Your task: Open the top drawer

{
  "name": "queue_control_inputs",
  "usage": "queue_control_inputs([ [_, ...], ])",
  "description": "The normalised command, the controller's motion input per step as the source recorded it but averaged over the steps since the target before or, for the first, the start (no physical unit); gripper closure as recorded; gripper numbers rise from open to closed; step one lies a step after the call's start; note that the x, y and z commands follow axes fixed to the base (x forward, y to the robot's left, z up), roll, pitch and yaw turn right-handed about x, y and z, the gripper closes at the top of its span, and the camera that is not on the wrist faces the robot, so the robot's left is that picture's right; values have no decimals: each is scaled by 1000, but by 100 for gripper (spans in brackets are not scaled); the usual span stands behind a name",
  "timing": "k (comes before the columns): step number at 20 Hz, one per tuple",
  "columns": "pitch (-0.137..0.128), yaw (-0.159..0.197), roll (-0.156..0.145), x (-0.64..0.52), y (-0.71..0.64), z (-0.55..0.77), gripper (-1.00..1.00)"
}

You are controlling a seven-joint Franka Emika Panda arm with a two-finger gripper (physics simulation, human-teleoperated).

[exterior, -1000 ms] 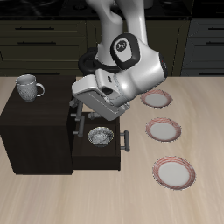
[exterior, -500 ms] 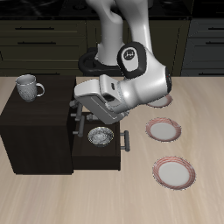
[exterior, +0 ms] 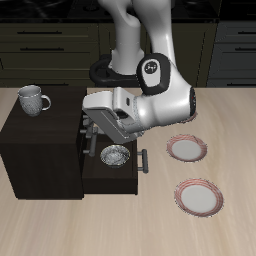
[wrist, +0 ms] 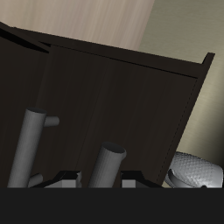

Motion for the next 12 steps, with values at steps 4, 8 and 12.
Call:
queue_control_inputs([
  [4, -6, -30, -7, -53, -213, 77, 100],
  [8, -2, -14, 22, 82, 95, 7, 100],
  [12, -17, -16, 49, 139, 290, 55, 100],
])
